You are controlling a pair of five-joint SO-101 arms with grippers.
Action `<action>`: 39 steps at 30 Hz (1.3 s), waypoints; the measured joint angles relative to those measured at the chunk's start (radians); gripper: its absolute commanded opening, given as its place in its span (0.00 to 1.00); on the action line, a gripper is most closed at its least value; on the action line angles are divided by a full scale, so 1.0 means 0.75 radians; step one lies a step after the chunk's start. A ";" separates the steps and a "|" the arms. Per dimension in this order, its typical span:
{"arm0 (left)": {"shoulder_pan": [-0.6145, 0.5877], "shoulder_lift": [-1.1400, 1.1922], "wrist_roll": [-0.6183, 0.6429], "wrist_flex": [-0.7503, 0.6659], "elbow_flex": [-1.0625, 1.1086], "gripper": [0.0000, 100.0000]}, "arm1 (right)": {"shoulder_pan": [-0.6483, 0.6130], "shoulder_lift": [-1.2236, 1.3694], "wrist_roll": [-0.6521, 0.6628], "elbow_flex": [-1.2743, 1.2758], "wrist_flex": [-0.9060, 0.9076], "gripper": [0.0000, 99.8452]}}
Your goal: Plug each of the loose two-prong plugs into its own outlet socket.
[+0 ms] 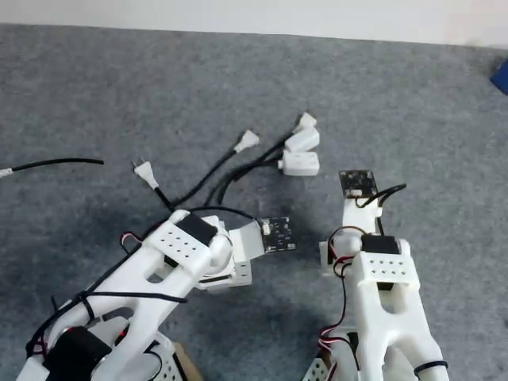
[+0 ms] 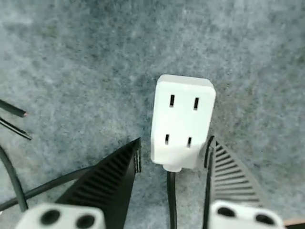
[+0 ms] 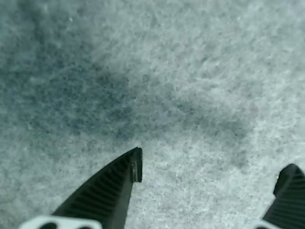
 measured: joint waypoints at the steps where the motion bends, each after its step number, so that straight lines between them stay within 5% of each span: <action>1: 0.000 0.000 0.000 0.000 0.000 0.22 | 0.000 0.000 0.000 0.000 0.000 0.41; 6: -0.023 0.000 0.037 0.000 -0.035 0.22 | 0.000 0.000 0.000 0.000 0.000 0.41; 14: -0.299 0.000 0.673 0.000 -0.331 0.22 | 0.000 0.000 0.000 0.000 0.000 0.41; 17: -0.321 0.002 0.790 0.000 -0.338 0.22 | 0.000 0.000 0.000 0.000 0.000 0.41; 26: -0.033 0.002 0.696 -0.002 -0.139 0.22 | 0.000 0.000 0.000 0.000 0.000 0.41; 39: -0.315 0.002 0.608 -0.065 -0.153 0.22 | 0.000 0.000 0.000 0.000 0.000 0.41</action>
